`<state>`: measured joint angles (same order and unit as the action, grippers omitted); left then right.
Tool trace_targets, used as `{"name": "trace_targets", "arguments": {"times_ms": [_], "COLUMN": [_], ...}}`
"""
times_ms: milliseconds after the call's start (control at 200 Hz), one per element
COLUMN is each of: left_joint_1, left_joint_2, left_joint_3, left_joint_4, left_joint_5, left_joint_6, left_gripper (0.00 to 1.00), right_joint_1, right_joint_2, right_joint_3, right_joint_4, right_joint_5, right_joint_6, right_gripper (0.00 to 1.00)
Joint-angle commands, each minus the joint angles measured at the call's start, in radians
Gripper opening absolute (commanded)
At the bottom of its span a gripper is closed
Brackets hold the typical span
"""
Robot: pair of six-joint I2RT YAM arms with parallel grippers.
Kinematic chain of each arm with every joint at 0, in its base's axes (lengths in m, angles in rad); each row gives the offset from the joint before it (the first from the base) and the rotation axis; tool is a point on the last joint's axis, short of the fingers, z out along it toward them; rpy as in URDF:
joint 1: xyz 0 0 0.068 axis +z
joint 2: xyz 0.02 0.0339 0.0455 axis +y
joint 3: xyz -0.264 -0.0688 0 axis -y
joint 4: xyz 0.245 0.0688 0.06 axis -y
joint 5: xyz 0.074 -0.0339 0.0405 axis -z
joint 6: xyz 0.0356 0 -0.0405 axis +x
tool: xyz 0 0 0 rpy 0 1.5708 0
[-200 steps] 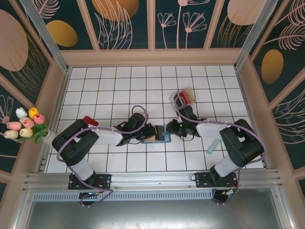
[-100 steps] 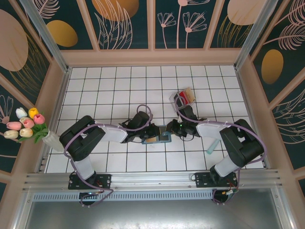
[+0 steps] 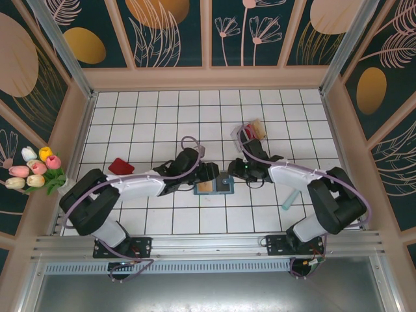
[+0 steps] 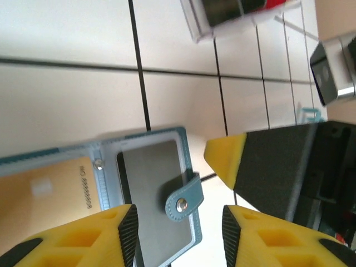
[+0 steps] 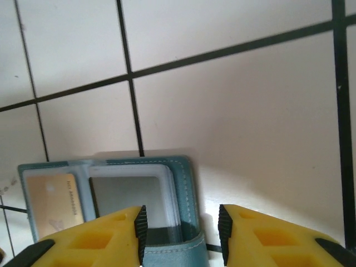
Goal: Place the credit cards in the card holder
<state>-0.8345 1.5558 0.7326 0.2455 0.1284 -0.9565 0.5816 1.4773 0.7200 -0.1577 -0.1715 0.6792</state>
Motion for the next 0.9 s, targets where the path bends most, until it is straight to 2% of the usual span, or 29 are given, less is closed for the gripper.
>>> {"name": "trace_targets", "arguments": {"times_ms": [0,65,145,235,340,510,716,891], "left_joint_1": [-0.003,0.000,0.010,0.015,0.016,0.015,0.017,0.017], "left_joint_2": [-0.037,-0.042,-0.031,-0.014,0.015,0.068,0.097,0.120], "left_joint_3": [-0.033,-0.043,-0.054,-0.064,-0.062,-0.063,-0.078,-0.082], "left_joint_4": [-0.080,-0.103,-0.098,-0.065,-0.058,-0.051,-0.057,-0.070], "left_joint_5": [-0.115,-0.143,-0.139,-0.107,-0.091,-0.078,-0.084,-0.091], "left_joint_6": [0.008,-0.020,-0.041,-0.052,-0.056,-0.083,-0.101,-0.102], "left_gripper": [0.45,0.40,0.33,0.26,0.21,0.17,0.16,0.14], "right_joint_1": [0.032,0.068,0.107,0.139,0.180,0.253,0.311,0.319], "right_joint_2": [-0.049,-0.047,-0.025,0.002,0.049,0.146,0.233,0.225], "right_joint_3": [0.030,0.048,0.072,0.085,0.115,0.189,0.257,0.268], "right_joint_4": [-0.038,-0.044,-0.047,-0.022,-0.034,-0.112,-0.250,-0.329], "right_joint_5": [0.017,0.033,0.029,-0.007,0.011,0.090,0.259,0.360], "right_joint_6": [-0.016,-0.019,-0.031,-0.019,-0.002,0.008,0.078,0.121], "right_gripper": [0.40,0.40,0.29,0.23,0.19,0.15,0.14,0.13]}}
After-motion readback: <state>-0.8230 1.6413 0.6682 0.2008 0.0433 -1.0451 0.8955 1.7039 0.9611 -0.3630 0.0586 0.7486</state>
